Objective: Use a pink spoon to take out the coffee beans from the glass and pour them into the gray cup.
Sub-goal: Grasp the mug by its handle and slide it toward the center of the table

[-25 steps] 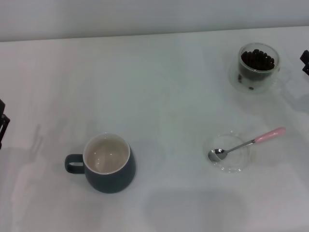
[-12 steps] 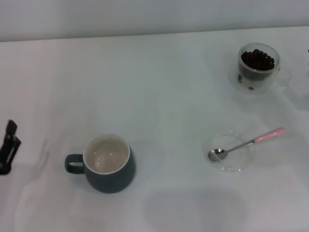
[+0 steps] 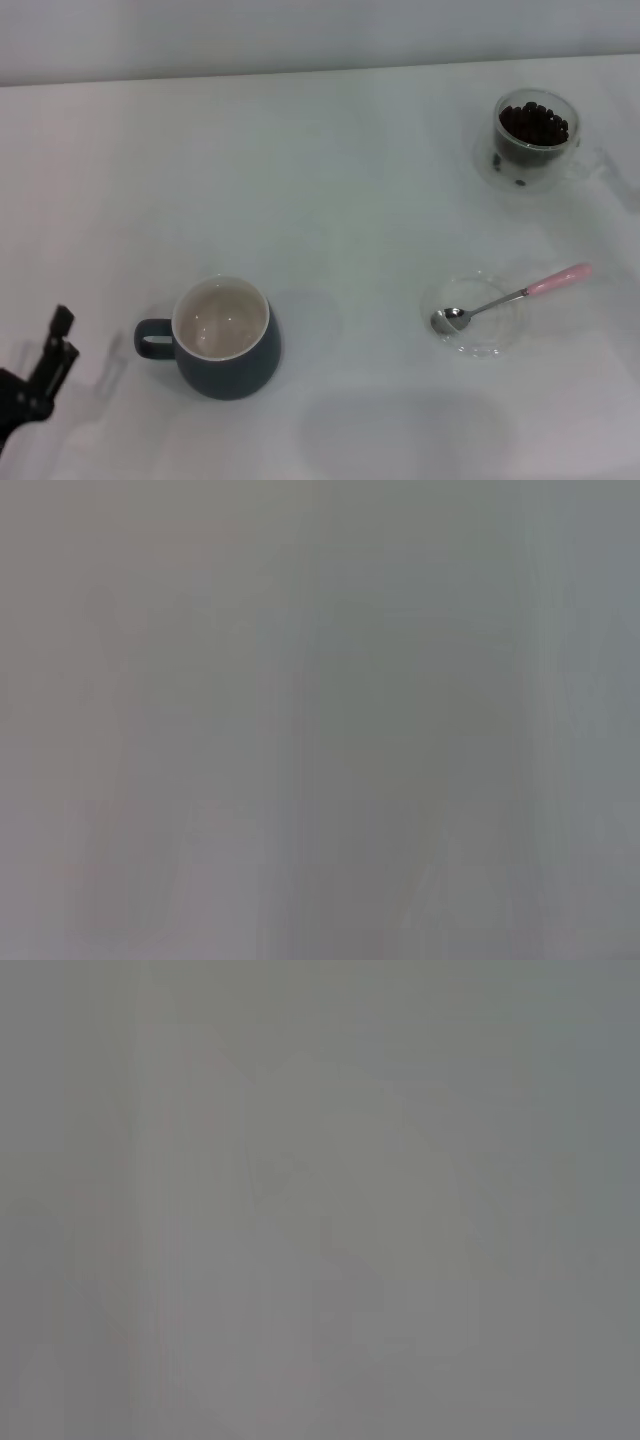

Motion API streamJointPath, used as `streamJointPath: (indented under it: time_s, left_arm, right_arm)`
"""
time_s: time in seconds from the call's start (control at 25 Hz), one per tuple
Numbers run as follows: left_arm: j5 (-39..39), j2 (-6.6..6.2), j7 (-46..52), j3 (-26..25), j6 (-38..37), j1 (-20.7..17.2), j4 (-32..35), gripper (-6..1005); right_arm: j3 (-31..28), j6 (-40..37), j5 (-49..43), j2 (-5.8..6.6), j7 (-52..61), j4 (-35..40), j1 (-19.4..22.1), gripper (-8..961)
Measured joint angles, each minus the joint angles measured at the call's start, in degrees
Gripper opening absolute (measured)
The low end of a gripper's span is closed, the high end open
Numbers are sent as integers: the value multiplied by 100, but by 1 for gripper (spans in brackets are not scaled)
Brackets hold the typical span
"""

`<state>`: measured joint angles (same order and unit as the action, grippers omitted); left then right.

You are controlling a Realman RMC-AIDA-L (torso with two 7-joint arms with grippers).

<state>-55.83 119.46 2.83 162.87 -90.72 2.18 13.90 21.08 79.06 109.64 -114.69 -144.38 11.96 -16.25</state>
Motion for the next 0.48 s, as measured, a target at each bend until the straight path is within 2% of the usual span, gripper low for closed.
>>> streamJointPath:
  time_s: [0.24,0.48]
  left_arm:
    - [283,-13,17,0,-46,-213,-17,800]
    - [495,-6,15,10,413,-116,-55,800]
  right_arm:
    - [-256,-20,-1,0,-4,-1,23,855]
    - [-314,-83,-3,0,-3,-55,28,854]
